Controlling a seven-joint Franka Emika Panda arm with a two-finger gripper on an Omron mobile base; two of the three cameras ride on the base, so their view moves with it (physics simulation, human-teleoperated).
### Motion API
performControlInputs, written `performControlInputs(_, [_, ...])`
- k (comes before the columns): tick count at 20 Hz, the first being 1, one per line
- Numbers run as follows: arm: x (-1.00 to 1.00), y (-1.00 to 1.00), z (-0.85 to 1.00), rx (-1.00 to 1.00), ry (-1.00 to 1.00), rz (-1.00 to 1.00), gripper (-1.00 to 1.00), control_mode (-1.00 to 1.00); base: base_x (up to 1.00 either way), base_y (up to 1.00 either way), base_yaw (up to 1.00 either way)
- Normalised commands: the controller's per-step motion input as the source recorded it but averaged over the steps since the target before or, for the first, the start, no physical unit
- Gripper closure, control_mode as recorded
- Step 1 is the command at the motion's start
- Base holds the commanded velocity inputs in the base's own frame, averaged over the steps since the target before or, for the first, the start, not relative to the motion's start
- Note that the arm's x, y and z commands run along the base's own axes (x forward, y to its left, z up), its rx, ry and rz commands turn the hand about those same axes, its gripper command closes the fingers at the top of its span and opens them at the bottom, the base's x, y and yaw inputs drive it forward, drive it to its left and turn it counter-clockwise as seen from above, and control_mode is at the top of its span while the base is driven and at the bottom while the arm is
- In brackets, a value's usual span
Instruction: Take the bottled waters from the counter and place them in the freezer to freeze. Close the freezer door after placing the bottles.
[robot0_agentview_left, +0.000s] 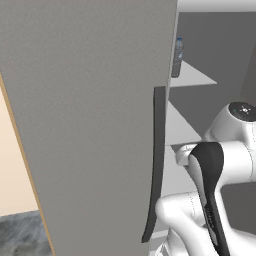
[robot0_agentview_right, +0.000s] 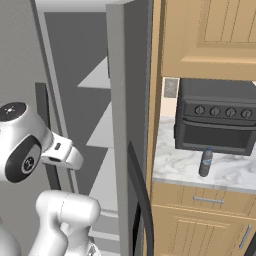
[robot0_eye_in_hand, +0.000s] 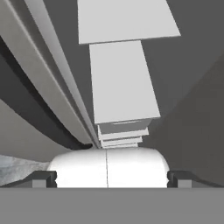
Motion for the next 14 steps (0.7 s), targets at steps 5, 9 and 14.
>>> performControlInputs(5, [-0.19,0.0,0.0,0.0,-0.02,0.18,-1.0,-1.0,0.0,0.0,0.0])
performControlInputs(9, [0.0,0.0,0.0,0.0,0.0,0.01,-1.0,-1.0,0.0,0.0,0.0])
performControlInputs(14, [0.0,0.0,0.0,0.0,0.0,0.0,-1.0,-1.0,0.0,0.0,0.0])
